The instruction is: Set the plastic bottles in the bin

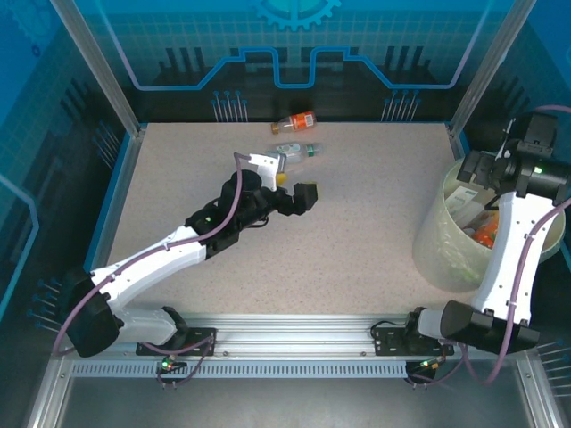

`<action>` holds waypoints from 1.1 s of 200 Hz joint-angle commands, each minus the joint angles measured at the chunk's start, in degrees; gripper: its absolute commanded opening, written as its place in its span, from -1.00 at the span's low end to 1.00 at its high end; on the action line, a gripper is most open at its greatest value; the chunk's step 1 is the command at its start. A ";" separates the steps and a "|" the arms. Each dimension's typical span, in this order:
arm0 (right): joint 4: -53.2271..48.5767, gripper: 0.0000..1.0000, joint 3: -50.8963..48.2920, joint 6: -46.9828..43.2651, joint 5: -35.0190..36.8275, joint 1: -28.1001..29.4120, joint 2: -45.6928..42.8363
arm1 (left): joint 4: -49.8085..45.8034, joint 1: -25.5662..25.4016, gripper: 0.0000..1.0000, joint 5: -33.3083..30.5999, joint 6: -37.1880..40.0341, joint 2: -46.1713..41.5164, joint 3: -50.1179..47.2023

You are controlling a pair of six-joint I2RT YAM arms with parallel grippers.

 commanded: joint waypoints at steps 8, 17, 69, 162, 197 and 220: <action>5.87 1.00 0.13 2.08 0.55 5.49 -4.59 | -0.76 1.68 0.98 -4.28 -3.74 -1.35 -1.67; 7.67 1.00 -0.65 2.59 0.49 7.42 -5.77 | -0.87 2.32 0.98 -4.76 -4.88 -1.68 -2.21; 19.59 0.99 -6.15 4.40 -5.81 18.06 -10.26 | -2.62 5.37 0.98 -6.88 -10.15 -2.87 -4.24; 42.68 1.00 -21.62 6.34 -12.49 35.69 -9.95 | -7.65 10.50 0.98 -6.92 -17.83 0.04 -3.67; 47.76 1.00 -24.05 9.37 -12.24 38.96 -5.42 | -6.20 14.31 0.98 -5.25 -15.40 7.84 0.36; 49.12 1.00 -23.46 10.52 -11.88 40.65 -0.98 | -5.18 16.00 0.98 -4.50 -11.42 16.09 6.31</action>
